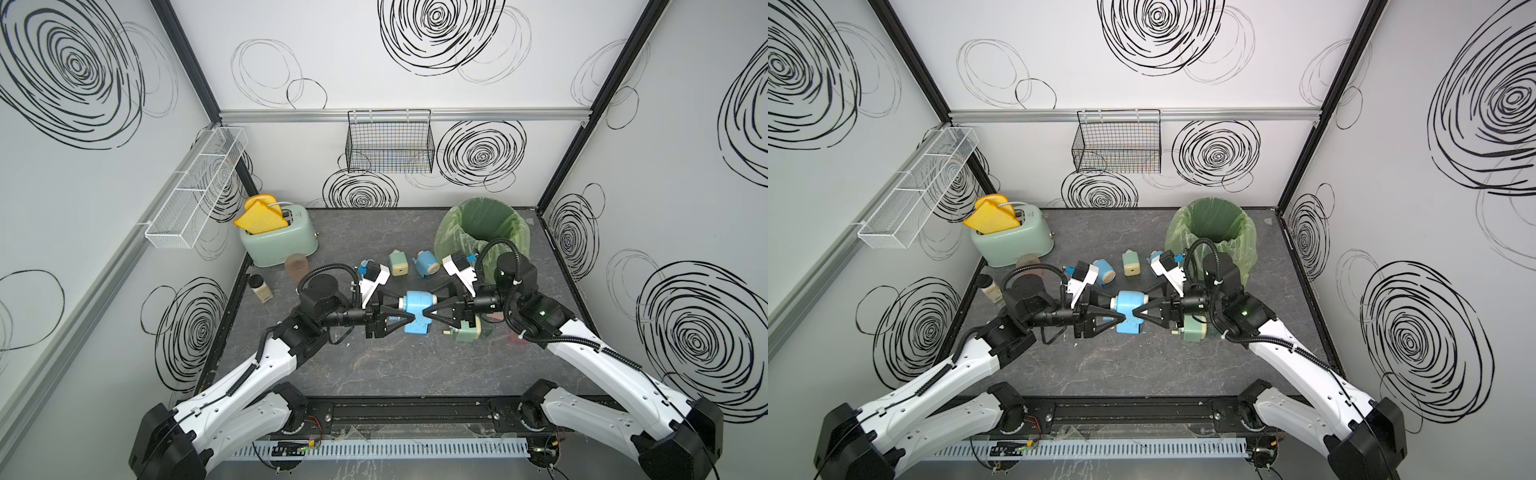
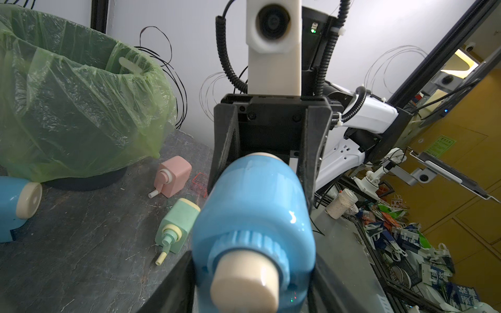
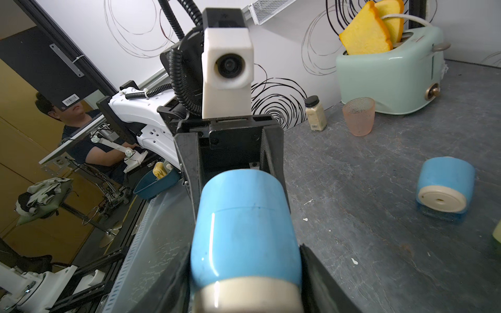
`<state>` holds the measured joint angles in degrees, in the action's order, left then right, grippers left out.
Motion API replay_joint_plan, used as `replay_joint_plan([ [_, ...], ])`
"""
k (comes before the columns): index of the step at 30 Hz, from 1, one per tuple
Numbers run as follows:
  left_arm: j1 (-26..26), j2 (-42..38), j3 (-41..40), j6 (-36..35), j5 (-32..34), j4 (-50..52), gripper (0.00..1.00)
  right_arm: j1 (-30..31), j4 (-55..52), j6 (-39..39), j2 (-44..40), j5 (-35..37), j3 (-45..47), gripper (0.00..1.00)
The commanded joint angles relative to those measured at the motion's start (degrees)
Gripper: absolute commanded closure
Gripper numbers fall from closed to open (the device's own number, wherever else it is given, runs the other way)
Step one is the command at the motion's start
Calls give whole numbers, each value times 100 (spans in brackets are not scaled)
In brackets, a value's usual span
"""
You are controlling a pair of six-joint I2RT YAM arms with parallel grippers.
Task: Take out the pencil sharpener tray and clean the shavings
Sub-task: Pick up the pencil sharpener from the center of the board.
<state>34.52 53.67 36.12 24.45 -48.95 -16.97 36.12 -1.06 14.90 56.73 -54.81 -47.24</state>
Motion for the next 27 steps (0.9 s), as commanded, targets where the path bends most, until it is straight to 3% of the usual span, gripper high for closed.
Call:
replay_joint_plan([
  [1,-249,-116,62,155,-117,-483,69,-3,530,-237,-248,61,258,28],
  [5,-817,-217,53,303,-559,-611,68,-13,1265,27,-443,82,784,17],
  [9,-1096,-211,63,392,-964,-838,68,-11,1514,136,-338,66,901,14],
  [18,-1084,-264,-126,900,-1540,-1825,68,-4,2120,241,52,58,867,12],
  [27,-985,-242,-123,863,-1514,-1786,67,333,2374,296,211,192,711,10],
])
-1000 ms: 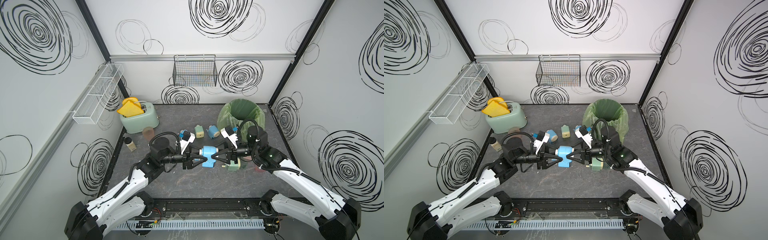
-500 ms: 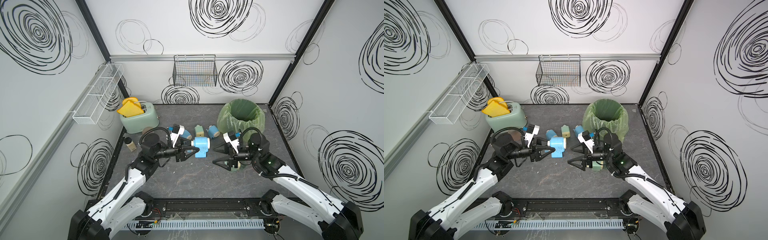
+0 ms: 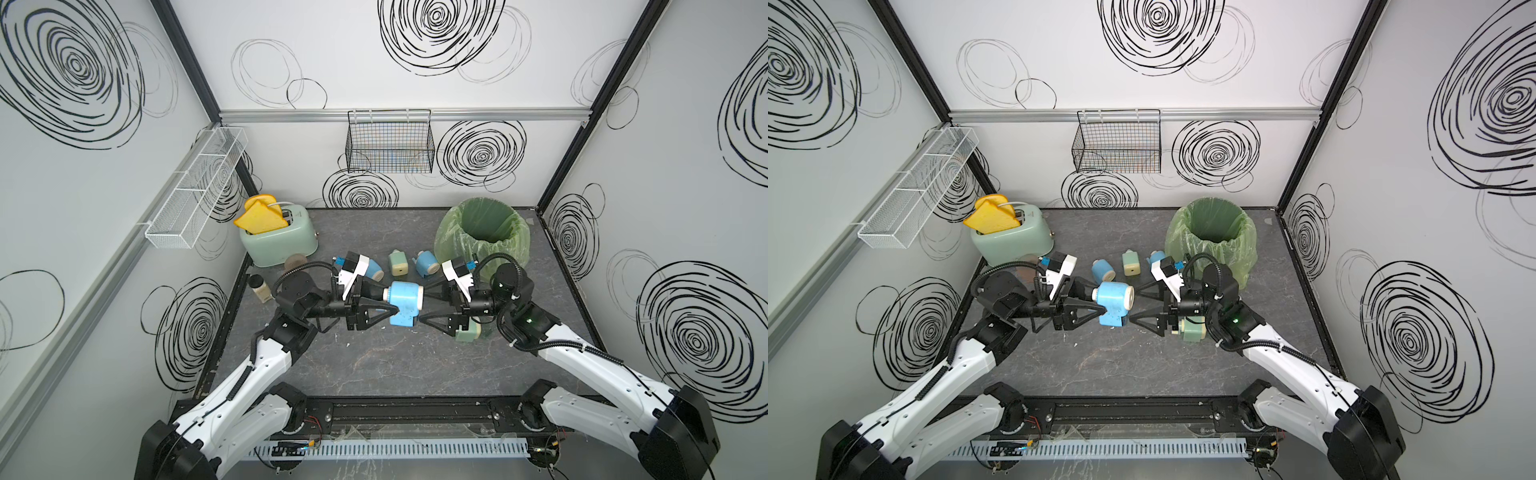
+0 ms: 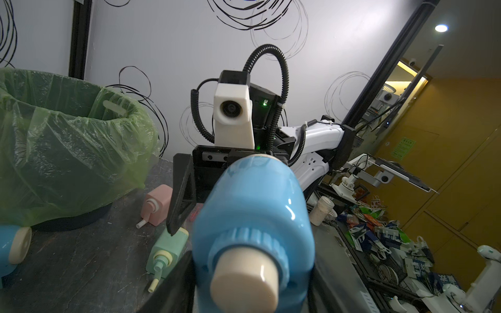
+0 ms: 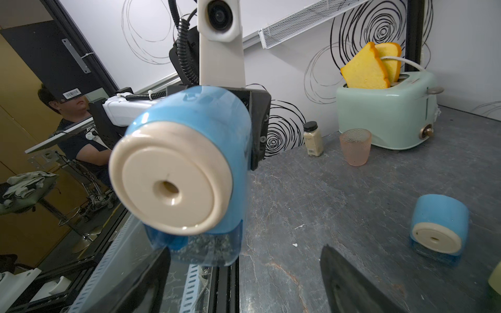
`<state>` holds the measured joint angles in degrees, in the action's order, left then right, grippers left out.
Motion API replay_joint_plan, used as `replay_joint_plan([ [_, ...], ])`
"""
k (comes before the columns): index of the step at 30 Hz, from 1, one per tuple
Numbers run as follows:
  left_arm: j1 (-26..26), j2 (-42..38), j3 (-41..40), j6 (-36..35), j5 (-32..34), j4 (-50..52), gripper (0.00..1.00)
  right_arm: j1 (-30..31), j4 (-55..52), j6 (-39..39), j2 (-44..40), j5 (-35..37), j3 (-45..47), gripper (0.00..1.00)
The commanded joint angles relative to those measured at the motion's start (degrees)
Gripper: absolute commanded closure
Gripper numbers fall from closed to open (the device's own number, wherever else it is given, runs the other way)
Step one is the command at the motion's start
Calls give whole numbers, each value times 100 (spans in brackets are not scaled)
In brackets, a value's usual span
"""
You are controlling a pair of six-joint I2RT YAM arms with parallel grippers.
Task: Take out the pencil sharpener tray and clean the shavings
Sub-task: Pick up the pencil sharpener from the center of the board, then open the container of the pencil sharpener.
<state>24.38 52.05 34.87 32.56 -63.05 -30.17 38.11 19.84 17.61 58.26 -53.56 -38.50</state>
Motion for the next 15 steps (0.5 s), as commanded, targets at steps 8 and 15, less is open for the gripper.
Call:
replay_joint_plan([
  [8,23,-107,54,-220,34,-34,67,499,401,30,67,375,-226,10],
  [15,23,-139,72,-354,147,120,67,549,498,151,-51,665,-188,23],
])
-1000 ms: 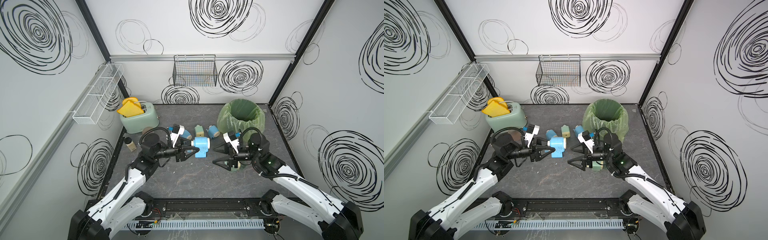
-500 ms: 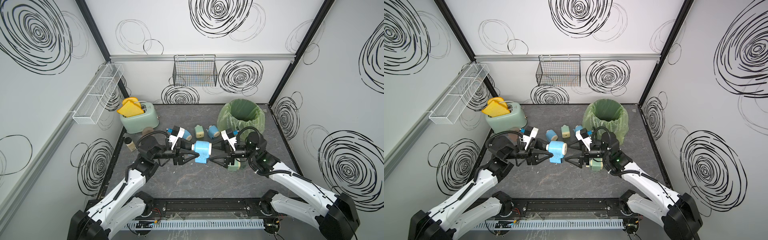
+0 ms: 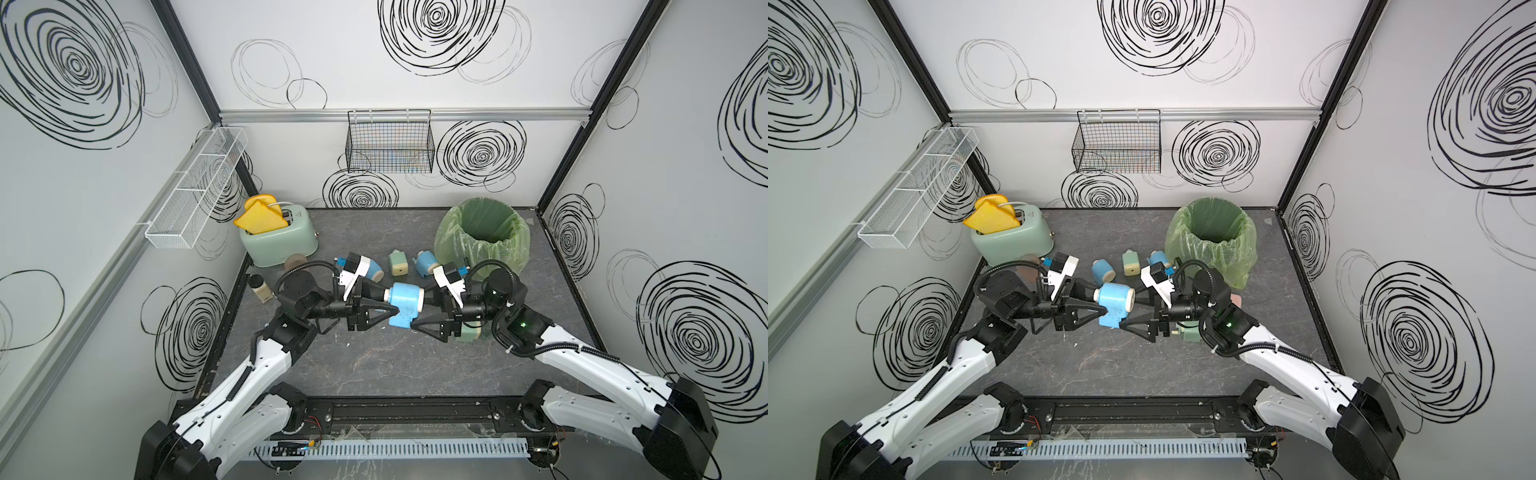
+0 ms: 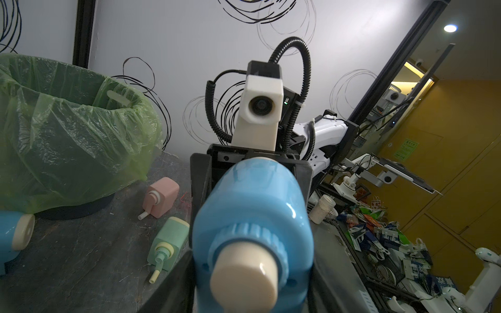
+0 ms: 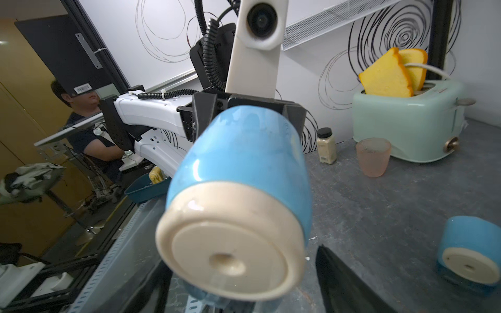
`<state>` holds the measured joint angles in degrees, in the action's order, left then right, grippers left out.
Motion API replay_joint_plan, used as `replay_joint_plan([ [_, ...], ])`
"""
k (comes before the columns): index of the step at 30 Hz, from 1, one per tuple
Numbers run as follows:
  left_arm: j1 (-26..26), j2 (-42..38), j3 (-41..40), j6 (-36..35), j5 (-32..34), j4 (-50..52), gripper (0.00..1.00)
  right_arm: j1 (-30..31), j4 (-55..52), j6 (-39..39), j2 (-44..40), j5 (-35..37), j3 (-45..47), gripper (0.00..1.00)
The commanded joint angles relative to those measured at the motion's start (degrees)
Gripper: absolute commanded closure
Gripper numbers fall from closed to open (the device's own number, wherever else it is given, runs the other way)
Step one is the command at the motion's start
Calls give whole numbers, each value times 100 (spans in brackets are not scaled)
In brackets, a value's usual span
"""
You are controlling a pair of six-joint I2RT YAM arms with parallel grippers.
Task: Take out the pencil sharpener tray and clean the shavings
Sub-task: Open the container of the pencil sharpener.
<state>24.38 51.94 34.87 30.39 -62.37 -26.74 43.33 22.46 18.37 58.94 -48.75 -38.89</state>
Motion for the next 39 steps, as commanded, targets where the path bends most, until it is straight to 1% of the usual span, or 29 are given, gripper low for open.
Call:
replay_joint_plan([
  [1,23,-135,65,-138,100,-225,68,26,237,83,-115,201,-145,27],
  [5,1,-190,59,-165,175,-212,68,26,88,88,-81,212,-162,35],
  [8,-49,-226,49,-163,221,-239,68,20,-12,79,-96,208,-135,36],
  [14,-131,-269,28,-95,243,-361,68,-9,-5,97,-145,226,-83,49],
  [18,-150,-270,28,-86,230,-361,68,-76,-41,81,-154,93,-77,58],
  [20,-162,-264,37,-90,218,-343,68,-138,-101,54,-163,-15,-58,60],
  [25,-169,-271,37,-112,182,-304,68,-479,-280,9,-321,-274,98,61],
  [30,-159,-236,46,-106,148,-304,68,-981,-468,8,-519,-723,138,62],
  [33,-147,-196,48,-82,134,-339,68,-1074,-525,-8,-525,-882,104,64],
  [39,-176,-231,85,-110,186,-244,68,-1159,-788,-187,-556,-899,31,65],
])
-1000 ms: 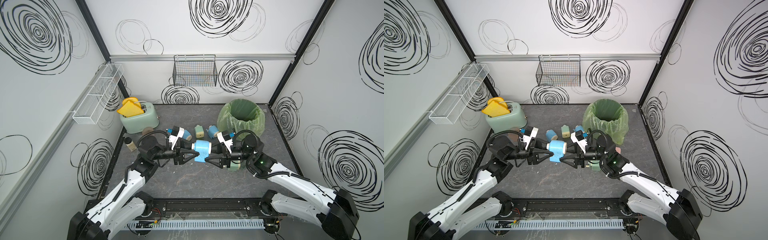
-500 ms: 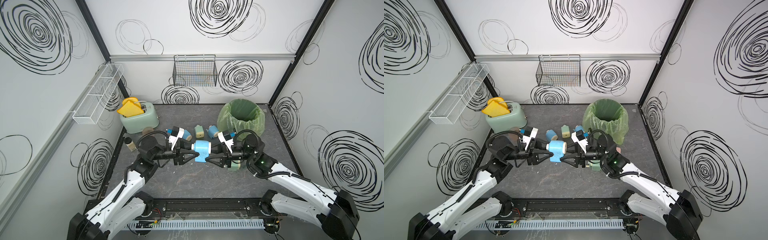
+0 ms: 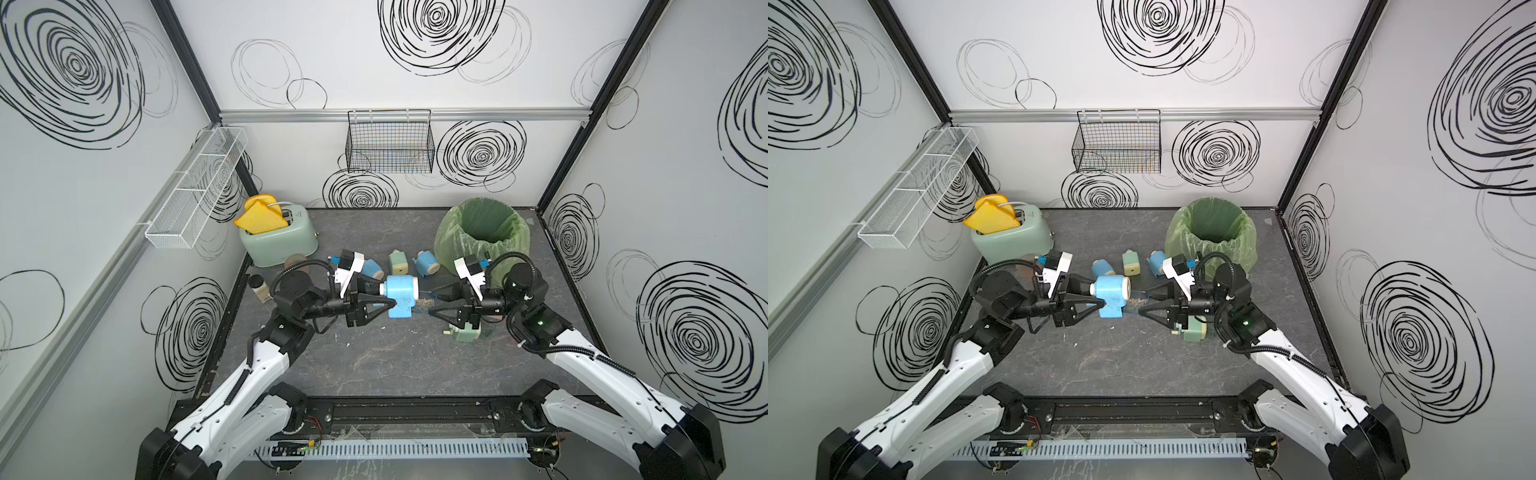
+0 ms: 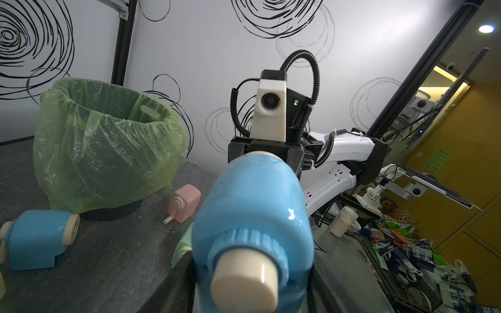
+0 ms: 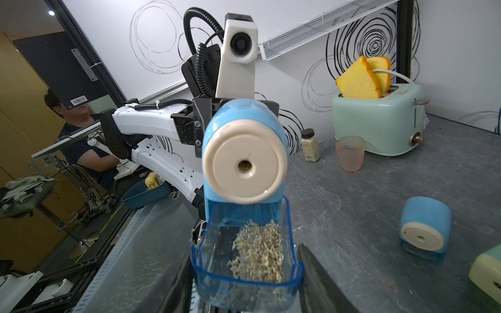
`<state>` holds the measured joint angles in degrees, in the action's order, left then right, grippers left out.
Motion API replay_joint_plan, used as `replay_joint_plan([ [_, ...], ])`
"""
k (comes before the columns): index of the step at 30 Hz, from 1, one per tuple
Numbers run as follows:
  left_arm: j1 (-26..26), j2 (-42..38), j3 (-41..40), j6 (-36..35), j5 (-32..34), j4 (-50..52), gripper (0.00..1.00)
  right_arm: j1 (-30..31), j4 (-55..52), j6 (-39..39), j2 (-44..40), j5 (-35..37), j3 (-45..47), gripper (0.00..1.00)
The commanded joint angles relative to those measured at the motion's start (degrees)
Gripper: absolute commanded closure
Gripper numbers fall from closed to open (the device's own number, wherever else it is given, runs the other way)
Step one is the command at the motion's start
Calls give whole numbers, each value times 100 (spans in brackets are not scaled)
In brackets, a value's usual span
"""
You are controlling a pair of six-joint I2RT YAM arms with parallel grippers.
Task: Take out the pencil sharpener tray and clean the shavings
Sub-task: Open the container of the pencil sharpener.
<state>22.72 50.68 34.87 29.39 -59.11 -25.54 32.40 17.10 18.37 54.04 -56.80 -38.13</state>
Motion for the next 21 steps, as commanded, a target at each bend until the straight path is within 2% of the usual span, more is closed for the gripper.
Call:
replay_joint_plan([
  [1,-13,-103,105,-31,-120,-334,68,-112,-278,-208,-77,-109,-54,65],
  [5,-39,-58,279,-316,106,153,69,-219,-324,-260,-151,-244,-93,65],
  [9,-201,-26,403,-468,957,645,70,-269,-663,-670,-277,-178,-166,66],
  [15,-340,195,644,-618,1448,1013,69,-514,-1177,-1155,-314,9,-253,66],
  [21,-472,601,1116,-897,1780,1687,70,-522,-1554,-1927,-757,1548,-285,66],
])
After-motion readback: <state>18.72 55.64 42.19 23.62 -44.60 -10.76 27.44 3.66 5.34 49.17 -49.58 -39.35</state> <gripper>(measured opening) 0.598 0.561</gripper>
